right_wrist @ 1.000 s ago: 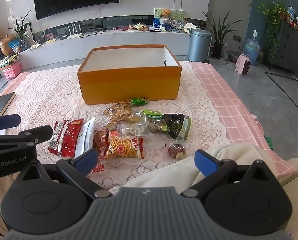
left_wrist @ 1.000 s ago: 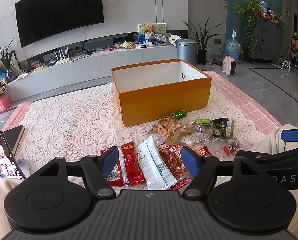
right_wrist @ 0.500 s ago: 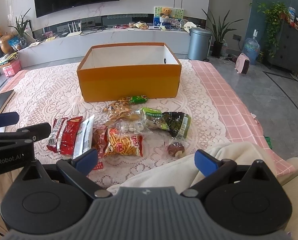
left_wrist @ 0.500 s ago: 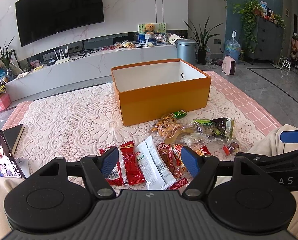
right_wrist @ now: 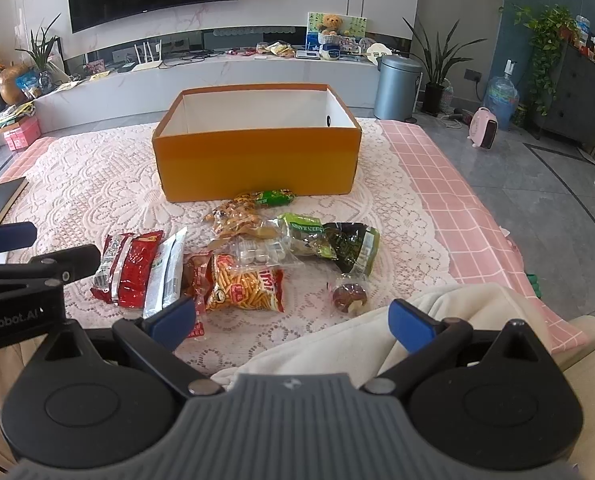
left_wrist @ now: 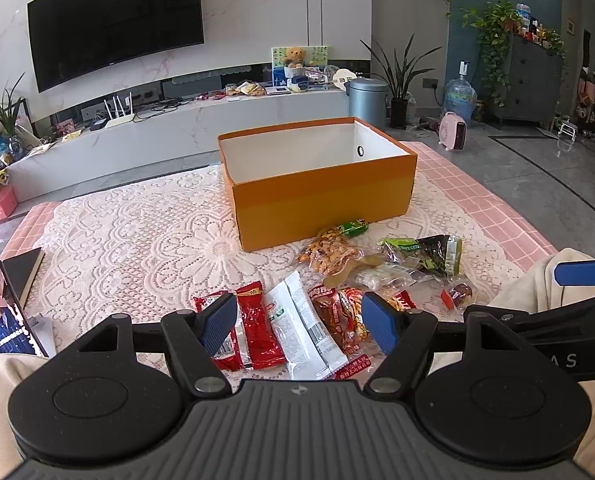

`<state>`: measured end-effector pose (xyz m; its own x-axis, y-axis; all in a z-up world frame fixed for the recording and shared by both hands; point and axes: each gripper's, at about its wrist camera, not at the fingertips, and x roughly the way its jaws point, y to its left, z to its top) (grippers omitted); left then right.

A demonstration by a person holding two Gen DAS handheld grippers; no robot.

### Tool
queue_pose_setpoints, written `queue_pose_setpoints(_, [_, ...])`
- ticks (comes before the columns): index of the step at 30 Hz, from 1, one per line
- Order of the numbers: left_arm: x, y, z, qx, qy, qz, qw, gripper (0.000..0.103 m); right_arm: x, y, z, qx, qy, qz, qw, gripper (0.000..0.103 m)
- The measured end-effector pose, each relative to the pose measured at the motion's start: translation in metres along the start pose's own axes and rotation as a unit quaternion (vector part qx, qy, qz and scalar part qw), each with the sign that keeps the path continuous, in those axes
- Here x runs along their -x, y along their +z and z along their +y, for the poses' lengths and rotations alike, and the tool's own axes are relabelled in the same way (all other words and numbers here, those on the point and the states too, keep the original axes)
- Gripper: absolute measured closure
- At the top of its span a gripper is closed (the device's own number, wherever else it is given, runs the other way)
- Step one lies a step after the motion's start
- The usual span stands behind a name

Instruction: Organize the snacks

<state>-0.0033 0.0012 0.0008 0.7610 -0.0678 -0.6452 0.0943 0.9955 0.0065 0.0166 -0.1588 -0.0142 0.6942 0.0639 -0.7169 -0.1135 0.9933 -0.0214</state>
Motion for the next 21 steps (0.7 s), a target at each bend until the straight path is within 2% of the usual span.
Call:
queue_pose_setpoints(4, [-0.002,0.000,0.002,-0.015,-0.005,0.006,0.9999,0.020,-0.001,0.000,-0.001,0.002,-0.002,-0.004,1.000,0.004])
queue_pose_setpoints(6, [-0.002,0.001,0.004,-0.024,-0.002,0.001,0.9997,0.025,0.000,-0.001,0.000,0.003,0.001,-0.018,1.000,0.004])
queue_pose_setpoints(9, [-0.005,0.002,0.012,-0.017,-0.009,0.004,0.9998,0.033,0.008,-0.004,-0.006,-0.001,0.027,-0.071,0.997,0.003])
queue_pose_setpoints(11, [-0.009,0.003,0.020,-0.006,-0.028,0.019,0.9994,0.041,0.012,-0.007,-0.009,0.000,0.037,-0.107,0.994,0.003])
queue_pose_setpoints(13, [-0.015,0.003,0.026,0.005,-0.048,0.031,0.9984,0.043,0.010,-0.010,-0.011,0.009,0.036,-0.127,0.991,0.003])
queue_pose_setpoints(14, [-0.020,0.002,0.028,0.012,-0.055,0.031,0.9979,0.043,0.007,-0.009,-0.010,0.016,0.036,-0.125,0.991,0.003])
queue_pose_setpoints(18, [-0.041,-0.002,0.040,0.060,-0.075,0.081,0.9921,0.042,-0.012,-0.007,-0.008,0.030,0.058,-0.085,0.994,0.004])
queue_pose_setpoints(20, [-0.049,-0.004,0.043,0.074,-0.077,0.092,0.9900,0.038,-0.021,-0.008,-0.007,0.027,0.062,-0.074,0.995,0.015])
queue_pose_setpoints(21, [-0.051,-0.004,0.044,0.082,-0.079,0.095,0.9890,0.036,-0.025,-0.008,-0.006,0.028,0.061,-0.067,0.995,0.026])
